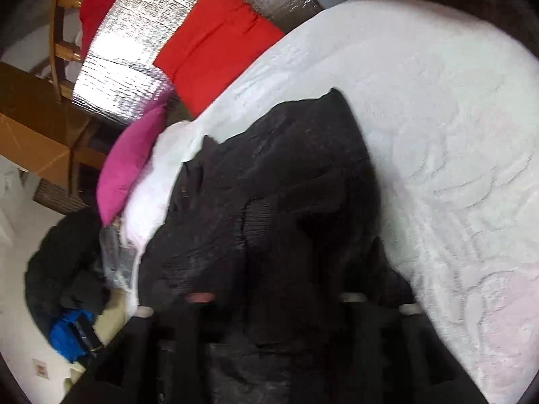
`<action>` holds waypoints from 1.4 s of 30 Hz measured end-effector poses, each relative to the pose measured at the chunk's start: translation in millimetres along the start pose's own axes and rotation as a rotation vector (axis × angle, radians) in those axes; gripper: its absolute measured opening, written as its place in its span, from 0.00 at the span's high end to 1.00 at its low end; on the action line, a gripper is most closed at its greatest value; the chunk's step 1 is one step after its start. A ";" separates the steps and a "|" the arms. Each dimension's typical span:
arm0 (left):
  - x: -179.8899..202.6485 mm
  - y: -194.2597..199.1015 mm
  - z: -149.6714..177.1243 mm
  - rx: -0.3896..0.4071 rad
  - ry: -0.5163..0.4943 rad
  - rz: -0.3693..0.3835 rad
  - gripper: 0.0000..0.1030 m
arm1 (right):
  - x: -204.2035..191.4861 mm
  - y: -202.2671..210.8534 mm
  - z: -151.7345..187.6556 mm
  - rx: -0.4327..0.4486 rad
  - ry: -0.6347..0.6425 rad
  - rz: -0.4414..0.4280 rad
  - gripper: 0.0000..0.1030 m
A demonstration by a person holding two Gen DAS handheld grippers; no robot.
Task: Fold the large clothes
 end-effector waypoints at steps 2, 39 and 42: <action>-0.7 -2.3 0.1 -0.025 0.048 0.070 0.39 | -10.2 0.2 -1.5 0.024 -0.002 -0.047 0.27; -16.4 -26.6 -16.4 -0.083 0.247 0.193 0.32 | -20.5 -9.6 -3.6 0.043 -0.006 -0.072 0.20; -21.0 -26.2 -10.6 -0.097 0.248 0.190 0.32 | -25.2 -13.6 0.6 0.041 0.056 -0.018 0.23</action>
Point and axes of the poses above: each gripper's, at about its wrist camera, not at the fingertips, and y roughly against the way its jaws point, x to its right, z to its underside, the point moved 9 cm from there along -y, roughly the way its jaws point, and after that the axes turned 7 degrees about z, right-handed, at the moved point
